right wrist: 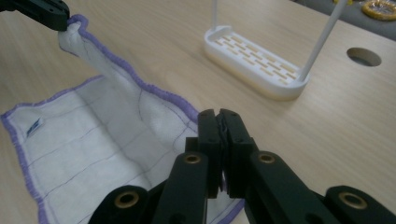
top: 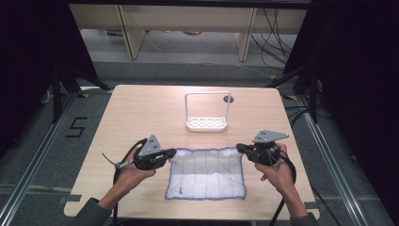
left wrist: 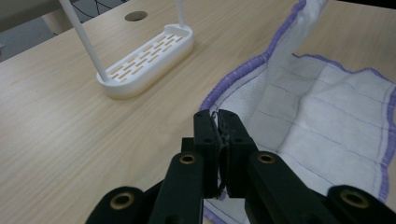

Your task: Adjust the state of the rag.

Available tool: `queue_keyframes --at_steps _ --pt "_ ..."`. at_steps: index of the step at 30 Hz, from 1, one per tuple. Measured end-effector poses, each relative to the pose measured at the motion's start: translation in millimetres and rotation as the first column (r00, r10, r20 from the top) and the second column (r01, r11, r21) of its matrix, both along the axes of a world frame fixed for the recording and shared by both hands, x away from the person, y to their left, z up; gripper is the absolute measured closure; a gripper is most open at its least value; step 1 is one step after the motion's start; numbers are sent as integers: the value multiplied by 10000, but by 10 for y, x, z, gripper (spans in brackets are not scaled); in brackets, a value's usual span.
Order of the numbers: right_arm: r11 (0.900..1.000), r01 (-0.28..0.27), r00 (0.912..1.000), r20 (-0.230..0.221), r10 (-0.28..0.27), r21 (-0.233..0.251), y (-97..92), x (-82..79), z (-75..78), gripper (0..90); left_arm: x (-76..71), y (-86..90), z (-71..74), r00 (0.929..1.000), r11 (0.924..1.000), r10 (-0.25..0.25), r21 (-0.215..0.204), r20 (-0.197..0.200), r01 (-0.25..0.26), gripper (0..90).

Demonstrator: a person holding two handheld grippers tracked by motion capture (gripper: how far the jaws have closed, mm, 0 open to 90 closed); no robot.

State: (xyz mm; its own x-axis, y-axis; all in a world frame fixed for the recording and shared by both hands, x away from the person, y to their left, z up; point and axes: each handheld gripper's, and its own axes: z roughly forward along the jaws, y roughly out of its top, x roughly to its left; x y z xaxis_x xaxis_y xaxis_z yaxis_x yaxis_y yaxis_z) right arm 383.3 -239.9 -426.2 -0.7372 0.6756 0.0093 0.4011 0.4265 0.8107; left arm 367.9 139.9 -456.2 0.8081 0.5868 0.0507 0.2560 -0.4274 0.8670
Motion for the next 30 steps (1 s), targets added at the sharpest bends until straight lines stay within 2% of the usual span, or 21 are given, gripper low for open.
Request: queue_keyframes --at_steps 1,2,4,5,6,7,8,9,13,16,17,18,20,21,22,24,26,27,28,29,30 --pt "9999 -60 10000 78 60 -87 0 -55 -24 881 -40 10 -17 9999 9999 -111 100 51 110 864" --pt "10000 -73 9999 -120 72 -52 6 -103 -44 882 -81 18 -36 9999 9998 -147 106 59 147 864" --pt "9999 -139 9998 -148 138 -63 17 -180 -72 881 -146 43 -66 9997 9995 -230 228 -94 232 865" --pt "9998 -187 9998 -73 187 -107 16 -217 -85 881 -186 44 -96 9996 9997 -249 41 -148 249 865" --pt "9993 -299 9996 -10 299 -214 10 -248 -99 881 -225 54 -116 9996 9996 -268 96 -132 270 866" --pt "9995 -179 9997 -142 176 -264 16 -303 -115 881 -262 61 -134 9993 9995 -300 104 -206 303 866" --pt "9991 -221 9998 -33 219 -371 4 -326 -138 881 -307 67 -153 9990 9994 -346 87 -298 349 866" --pt "9993 -173 9996 -239 166 -333 -1 -375 -171 881 -331 67 -165 9987 9992 -376 89 -334 379 865" --pt "9988 -286 9991 -340 272 -396 -38 -454 -272 881 -420 23 -252 9977 9981 -507 331 -449 522 868" --pt "9985 -351 9981 -518 328 -426 -22 -525 -314 881 -475 -9 -280 9962 9970 -731 233 -482 743 872" --pt "9977 -415 9985 -376 395 -528 -19 -539 -322 881 -498 -18 -285 9950 9960 -867 165 -504 877 871" --pt "9969 -530 9978 -430 506 -573 -11 -565 -322 881 -527 -12 -287 9952 9956 -846 352 -495 863 871" --pt "9971 -516 9981 -378 495 -567 -3 -616 -324 881 -574 -8 -317 9934 9948 -971 248 -615 988 872" --pt "9967 -549 9978 -392 526 -602 -2 -641 -325 881 -597 10 -321 9940 9944 -921 456 -595 949 872" --pt "9970 -477 9976 -529 445 -612 1 -677 -328 880 -619 21 -333 9939 9948 -869 479 -678 902 872" --pt "9949 -638 9969 -515 599 -775 0 -729 -361 879 -654 40 -391 9925 9938 -880 608 -853 934 872" --pt "9941 -645 9966 -565 597 -871 0 -790 -403 877 -688 45 -468 9906 9900 -965 935 -965 1055 870" --pt "9933 -704 9953 -730 638 -918 5 -823 -424 873 -692 38 -501 9886 9853 -1208 1101 -896 1304 863" --pt "9910 -723 9947 -808 634 -1123 15 -849 -451 872 -713 26 -525 9861 9848 -1229 1094 -1114 1351 841" --pt "9873 -739 9951 -748 639 -1404 20 -863 -477 869 -701 35 -534 9857 9778 -1381 1448 -960 1511 810" --pt "9858 -745 9946 -833 625 -1502 25 -877 -497 861 -714 27 -545 9841 9781 -1333 1443 -1176 1497 796"
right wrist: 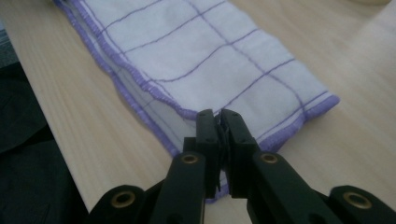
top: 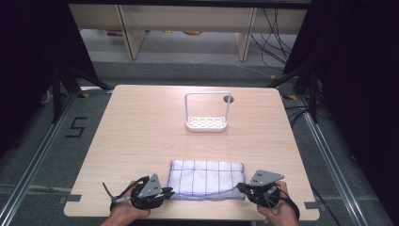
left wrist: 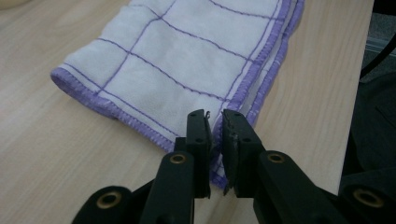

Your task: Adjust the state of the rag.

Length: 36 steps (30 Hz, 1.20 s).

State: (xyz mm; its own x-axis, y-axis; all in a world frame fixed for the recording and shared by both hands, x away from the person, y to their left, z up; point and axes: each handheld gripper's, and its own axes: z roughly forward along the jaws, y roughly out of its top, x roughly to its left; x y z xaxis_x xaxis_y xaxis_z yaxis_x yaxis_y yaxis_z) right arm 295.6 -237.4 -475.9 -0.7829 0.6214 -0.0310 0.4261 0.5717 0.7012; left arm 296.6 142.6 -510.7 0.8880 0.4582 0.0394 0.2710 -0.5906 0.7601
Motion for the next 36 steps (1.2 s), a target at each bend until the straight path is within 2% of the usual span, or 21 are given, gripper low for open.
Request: queue_keyframes --at_steps 2,3,4,7,8,9,10,11,14,16,17,18,19,20,21,23,24,26,29,33,36 --pt "9999 -94 9995 -315 93 -39 -11 -11 -44 801 8 -4 17 9997 9995 -236 -193 -114 234 715" --pt "9998 156 9989 -449 -149 155 -16 -26 -66 685 2 -6 27 9997 9987 28 -510 -233 -40 614" --pt "9994 303 9965 -785 -291 144 -31 -32 -59 610 14 6 48 9996 9966 58 -814 -264 -80 588" --pt "9921 866 9935 -811 -793 905 -89 -22 -20 493 70 65 168 9987 9901 292 -1360 -417 -347 467" --pt "9896 995 9921 -869 -906 1040 -107 -16 15 477 130 91 227 9981 9863 553 -1539 -277 -589 441" --pt "9884 1055 9939 -451 -1011 1090 -142 22 61 446 180 114 267 9974 9857 652 -1537 -315 -693 427" --pt "9843 1330 9907 -433 -1287 1160 -149 39 89 433 253 140 311 9966 9852 742 -1519 -364 -789 417" --pt "9810 1536 9879 -402 -1498 1185 -159 77 127 432 319 143 335 9940 9794 1002 -1714 -443 -1064 410" --pt "9754 1976 9803 -152 -1971 977 -174 245 205 413 559 108 371 9878 9786 1456 -1390 -550 -1520 396" --pt "9702 2226 9749 -224 -2215 952 -167 409 198 409 707 65 351 9827 9774 1669 -1175 -808 -1757 383" --pt "9631 2528 9673 -445 -2497 919 -144 502 172 409 762 47 333 9813 9787 1652 -1063 -986 -1754 377" --pt "9672 2415 9704 -252 -2402 787 -155 582 148 410 854 33 304 9807 9819 1634 -783 -1074 -1722 376" --pt "9635 2554 9663 -553 -2515 797 -137 665 117 411 899 27 285 9786 9802 1761 -720 -1067 -1842 375" --pt "9661 2470 9685 -525 -2435 751 -135 718 83 411 968 16 252 9760 9788 1830 -712 -1177 -1921 375" --pt "9627 2655 9619 -822 -2608 520 -115 761 54 409 996 5 234 9740 9770 1868 -794 -1283 -1979 375" --pt "9628 2676 9608 -855 -2636 386 -96 802 13 408 1078 5 204 9749 9799 1864 -489 -1214 -1934 375" --pt "9667 2536 9648 -813 -2501 349 -96 823 -8 409 1095 -13 184 9730 9769 1925 -690 -1276 -2024 376" --pt "9590 2802 9546 -1168 -2739 413 -85 820 -17 408 1134 -40 158 9744 9804 1829 -498 -1307 -1907 384" --pt "9626 2662 9617 -814 -2616 506 -66 858 -100 408 1146 -117 107 9783 9858 1641 -147 -1268 -1672 400" --pt "9589 2837 9515 -1251 -2809 51 2 822 -134 418 1110 -164 69 9828 9891 1472 208 -1118 -1458 418" --pt "9626 2694 9570 -1035 -2710 -299 39 816 -183 414 1066 -212 46 9859 9871 1483 724 -780 -1428 414"
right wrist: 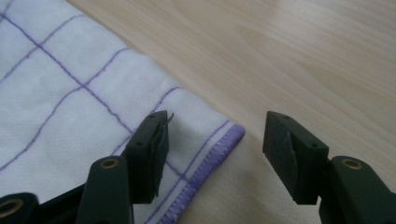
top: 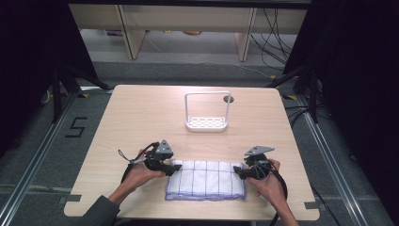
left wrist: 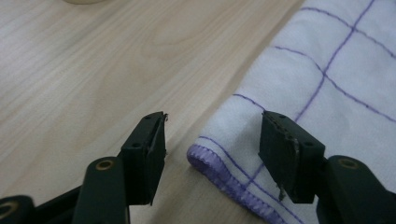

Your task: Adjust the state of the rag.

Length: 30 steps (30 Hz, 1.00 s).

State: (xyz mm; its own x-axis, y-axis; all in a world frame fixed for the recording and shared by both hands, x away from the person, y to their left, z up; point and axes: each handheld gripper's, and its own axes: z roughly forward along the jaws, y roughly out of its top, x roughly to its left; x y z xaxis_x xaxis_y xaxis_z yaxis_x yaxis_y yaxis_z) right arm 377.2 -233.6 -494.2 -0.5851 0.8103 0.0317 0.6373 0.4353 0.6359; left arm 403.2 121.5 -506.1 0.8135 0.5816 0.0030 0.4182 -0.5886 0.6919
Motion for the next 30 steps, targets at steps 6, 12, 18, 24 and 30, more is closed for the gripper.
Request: queue_keyframes --at_steps 6,12,18,24,30 --pt "9986 -83 10000 32 85 -523 52 -13 -37 441 -32 -27 -18 9996 9994 -184 295 215 177 459" --pt "9994 -149 9996 -243 141 -321 73 -31 -37 507 -33 -22 -21 9987 9987 -506 103 -2 506 589" --pt "9996 -268 9990 -355 269 32 43 0 -46 604 -70 -15 -20 9966 9966 -825 18 13 825 733" --pt "9973 -671 9971 -331 681 295 37 43 -57 796 -193 69 -11 9961 9962 -869 -46 164 870 807" --pt "9948 -976 9952 -40 978 298 100 194 1 825 -411 112 53 9943 9948 -983 -221 421 992 820"
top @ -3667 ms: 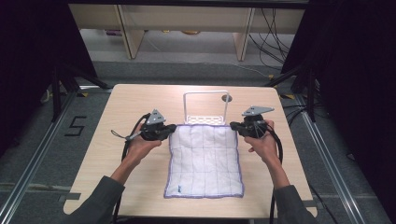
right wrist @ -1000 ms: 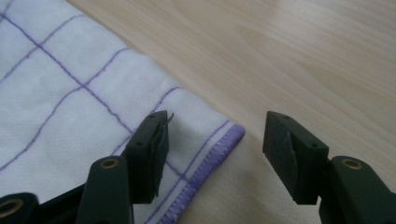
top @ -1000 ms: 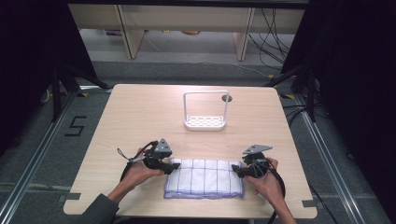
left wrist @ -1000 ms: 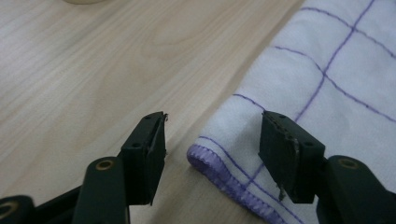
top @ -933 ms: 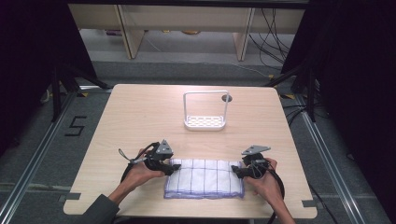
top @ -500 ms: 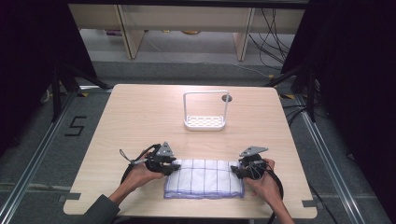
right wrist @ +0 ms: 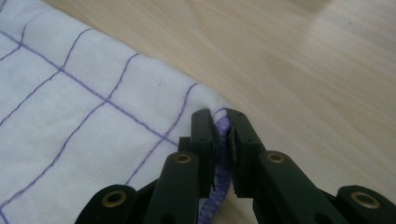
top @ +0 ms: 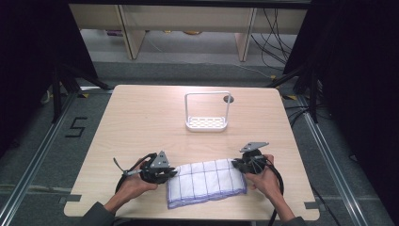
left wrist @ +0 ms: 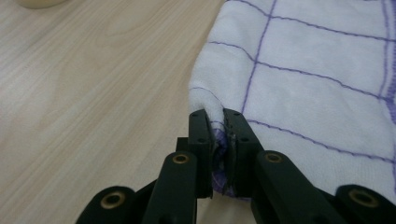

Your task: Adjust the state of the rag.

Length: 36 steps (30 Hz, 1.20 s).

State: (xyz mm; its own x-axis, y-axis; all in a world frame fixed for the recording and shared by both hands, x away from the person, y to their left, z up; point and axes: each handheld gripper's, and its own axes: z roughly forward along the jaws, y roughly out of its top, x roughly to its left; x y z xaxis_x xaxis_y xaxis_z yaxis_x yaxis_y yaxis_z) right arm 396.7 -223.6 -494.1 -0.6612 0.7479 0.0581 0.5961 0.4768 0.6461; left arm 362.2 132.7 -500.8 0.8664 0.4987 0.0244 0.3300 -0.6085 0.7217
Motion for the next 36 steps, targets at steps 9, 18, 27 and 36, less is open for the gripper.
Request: queue_keyframes --at_steps 9,18,27,36 --pt "9982 -568 9984 -67 567 -175 230 383 133 825 -266 47 40 9998 9993 -187 -327 79 189 820" --pt "9848 -1699 9854 -113 1696 -350 580 852 226 825 -449 -92 31 9991 9982 -399 -432 161 406 816" --pt "9737 -2236 9746 -168 2231 -430 884 1057 212 824 -547 -284 -15 9977 9953 -661 -698 178 672 818" --pt "9483 -3136 9495 -293 3124 -495 1195 1119 164 817 -669 -605 -50 9958 9902 -900 -1056 177 913 813"
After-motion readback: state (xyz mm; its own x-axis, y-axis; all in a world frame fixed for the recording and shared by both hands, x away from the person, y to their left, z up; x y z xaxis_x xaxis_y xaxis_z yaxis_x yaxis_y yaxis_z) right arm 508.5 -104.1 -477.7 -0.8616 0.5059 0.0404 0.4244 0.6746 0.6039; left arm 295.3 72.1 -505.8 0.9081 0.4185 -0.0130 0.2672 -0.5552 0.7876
